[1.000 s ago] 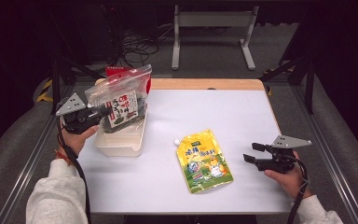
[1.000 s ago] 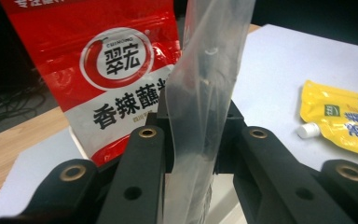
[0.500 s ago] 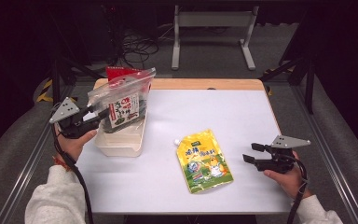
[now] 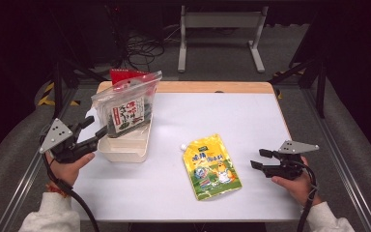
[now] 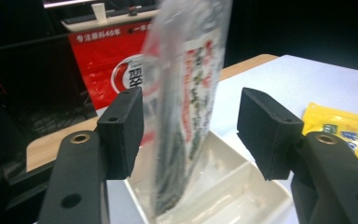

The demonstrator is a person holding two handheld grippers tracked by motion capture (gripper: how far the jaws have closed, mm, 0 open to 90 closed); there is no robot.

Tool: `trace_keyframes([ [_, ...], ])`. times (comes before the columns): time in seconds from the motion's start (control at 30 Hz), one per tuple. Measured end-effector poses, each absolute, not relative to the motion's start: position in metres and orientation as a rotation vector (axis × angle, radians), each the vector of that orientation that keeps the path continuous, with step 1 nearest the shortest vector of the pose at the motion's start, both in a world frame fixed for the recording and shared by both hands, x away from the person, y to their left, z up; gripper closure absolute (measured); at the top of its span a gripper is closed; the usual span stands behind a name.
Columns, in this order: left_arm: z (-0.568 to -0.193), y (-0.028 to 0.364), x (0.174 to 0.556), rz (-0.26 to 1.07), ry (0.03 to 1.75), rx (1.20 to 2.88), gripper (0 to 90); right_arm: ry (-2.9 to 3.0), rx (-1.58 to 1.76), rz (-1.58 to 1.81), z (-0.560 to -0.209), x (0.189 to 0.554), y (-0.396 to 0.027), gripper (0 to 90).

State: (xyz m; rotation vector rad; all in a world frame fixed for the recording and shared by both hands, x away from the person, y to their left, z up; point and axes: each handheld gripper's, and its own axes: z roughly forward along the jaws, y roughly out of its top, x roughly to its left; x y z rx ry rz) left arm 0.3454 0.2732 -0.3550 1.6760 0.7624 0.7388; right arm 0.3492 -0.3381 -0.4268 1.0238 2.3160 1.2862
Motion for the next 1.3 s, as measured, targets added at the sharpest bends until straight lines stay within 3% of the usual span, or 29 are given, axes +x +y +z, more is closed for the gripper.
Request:
trace_keyframes([
  [0.5, -0.389, 0.195, 0.304, 0.494, 0.578, 1.92, 37.1, 2.388, 0.986, 1.244, -0.434, 0.349, -0.32, 40.6],
  [0.53, -0.395, 0.183, 0.304, 0.425, 0.555, 1.942, 36.9, 2.395, 0.982, 1.237, -0.435, 0.349, -0.318, 40.9],
  [0.73, -0.423, 0.144, 0.317, 0.247, 0.529, 2.04, 35.7, 2.444, 0.962, 1.24, -0.439, 0.349, -0.307, 39.4],
  [1.0, -0.449, 0.106, 0.338, 0.1, 0.577, 2.113, 27.2, 2.527, 0.916, 1.222, -0.446, 0.347, -0.284, 36.7],
  [1.3, -0.46, 0.083, 0.357, 0.053, 0.629, 2.151, 17.2, 2.585, 0.896, 1.216, -0.449, 0.344, -0.277, 32.6],
])
